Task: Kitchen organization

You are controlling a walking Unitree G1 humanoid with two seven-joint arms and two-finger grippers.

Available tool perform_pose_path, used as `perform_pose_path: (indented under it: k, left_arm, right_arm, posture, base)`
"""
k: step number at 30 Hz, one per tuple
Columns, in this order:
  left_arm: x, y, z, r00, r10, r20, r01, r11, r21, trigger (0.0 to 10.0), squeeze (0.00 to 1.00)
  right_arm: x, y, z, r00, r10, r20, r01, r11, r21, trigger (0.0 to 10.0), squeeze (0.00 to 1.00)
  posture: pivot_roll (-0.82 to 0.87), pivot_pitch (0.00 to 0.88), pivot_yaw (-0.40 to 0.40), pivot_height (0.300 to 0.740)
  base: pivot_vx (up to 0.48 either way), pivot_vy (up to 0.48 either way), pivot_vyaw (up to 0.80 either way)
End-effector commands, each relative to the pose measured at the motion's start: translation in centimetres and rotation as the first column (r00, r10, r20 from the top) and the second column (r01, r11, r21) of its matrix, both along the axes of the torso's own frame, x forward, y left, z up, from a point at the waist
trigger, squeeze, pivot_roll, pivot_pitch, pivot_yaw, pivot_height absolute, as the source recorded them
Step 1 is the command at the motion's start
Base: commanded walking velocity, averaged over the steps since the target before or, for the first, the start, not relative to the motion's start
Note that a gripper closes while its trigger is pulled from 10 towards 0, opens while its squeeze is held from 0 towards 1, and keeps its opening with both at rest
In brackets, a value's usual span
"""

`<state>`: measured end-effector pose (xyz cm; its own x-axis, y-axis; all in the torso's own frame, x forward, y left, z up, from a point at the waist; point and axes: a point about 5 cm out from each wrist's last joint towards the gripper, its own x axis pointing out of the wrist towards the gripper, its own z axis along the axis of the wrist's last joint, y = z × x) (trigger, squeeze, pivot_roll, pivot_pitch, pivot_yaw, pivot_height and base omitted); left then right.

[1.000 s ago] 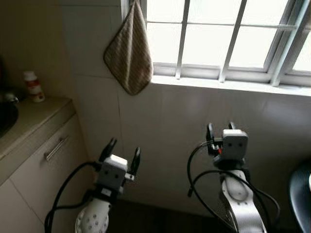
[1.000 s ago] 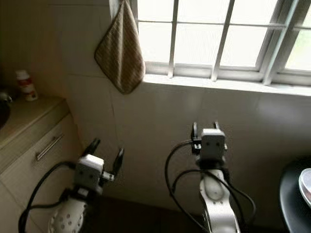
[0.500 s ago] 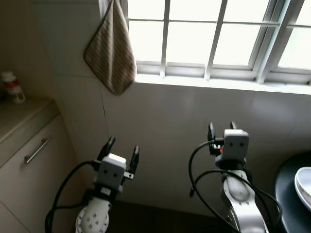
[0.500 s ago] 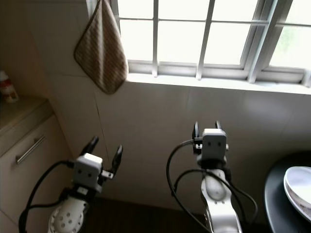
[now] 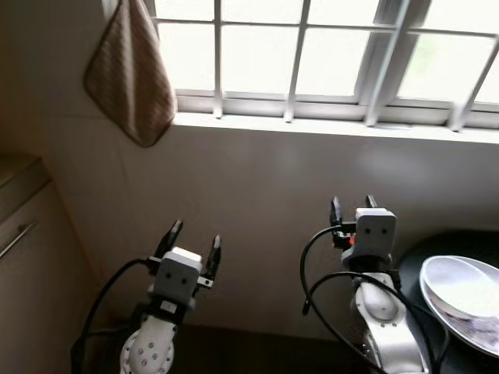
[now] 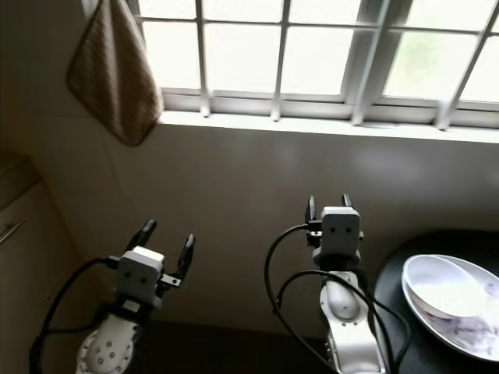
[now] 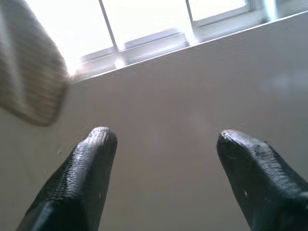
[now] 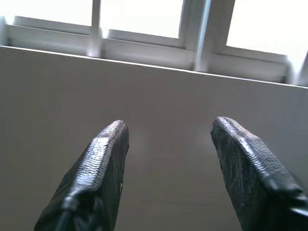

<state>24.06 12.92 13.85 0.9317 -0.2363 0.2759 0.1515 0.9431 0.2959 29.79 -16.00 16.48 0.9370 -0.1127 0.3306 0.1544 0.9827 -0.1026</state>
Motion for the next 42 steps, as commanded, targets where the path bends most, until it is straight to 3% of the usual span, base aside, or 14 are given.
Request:
perform_pose_path:
  k: [1,5,9,20,28,36,42]
  left_arm:
    - [-0.07,-0.32,-0.10,1.000,-0.010,-0.007,0.010,1.000,0.004,10.0,0.00]
    - [-0.11,-0.27,0.15,1.000,-0.008,0.015,0.008,1.000,-0.005,10.0,0.00]
    - [0.04,-0.19,-0.26,1.000,-0.005,-0.025,0.004,1.000,-0.020,10.0,0.00]
    - [-0.01,-0.20,-0.21,1.000,-0.006,-0.016,0.006,1.000,-0.022,10.0,0.00]
    - [-0.06,-0.22,-0.05,1.000,-0.005,0.000,0.005,1.000,-0.019,10.0,0.00]
    - [0.03,-0.03,-0.28,1.000,0.006,-0.010,-0.007,1.000,-0.016,10.0,0.00]
    - [-0.10,-0.16,-0.07,1.000,-0.008,0.009,0.008,1.000,-0.018,10.0,0.00]
  right_arm:
    - [0.00,-0.30,0.09,1.000,-0.015,0.000,0.015,1.000,0.001,10.0,0.00]
    - [0.01,-0.28,0.03,1.000,-0.016,-0.002,0.016,1.000,0.001,10.0,0.00]
    - [0.03,-0.31,-0.07,1.000,-0.017,-0.006,0.017,1.000,0.002,10.0,0.00]
    - [0.05,-0.36,-0.13,1.000,-0.019,-0.010,0.019,1.000,0.003,10.0,0.00]
    - [0.16,-0.51,-0.29,0.999,-0.024,-0.026,0.024,1.000,0.011,10.0,0.00]
    - [0.20,-0.64,-0.48,0.999,-0.029,-0.039,0.030,0.999,0.019,10.0,0.00]
    - [0.23,-0.52,-0.57,0.999,-0.028,-0.046,0.029,0.999,0.023,10.0,0.00]
  posture:
    - [0.07,0.000,-0.021,0.740]
    - [0.07,0.000,-0.021,0.740]
    - [0.07,0.000,-0.020,0.740]
    - [0.07,0.000,-0.022,0.740]
    - [0.07,0.000,-0.023,0.740]
    - [0.07,0.000,-0.022,0.740]
    - [0.07,0.000,-0.024,0.740]
  base:
    - [0.000,-0.480,0.00]
    - [0.000,0.000,0.00]
    - [0.000,0.094,0.00]
    - [0.000,0.480,-0.80]
    - [0.000,0.000,-0.10]
    - [0.000,0.000,-0.80]
    - [0.437,0.000,-0.67]
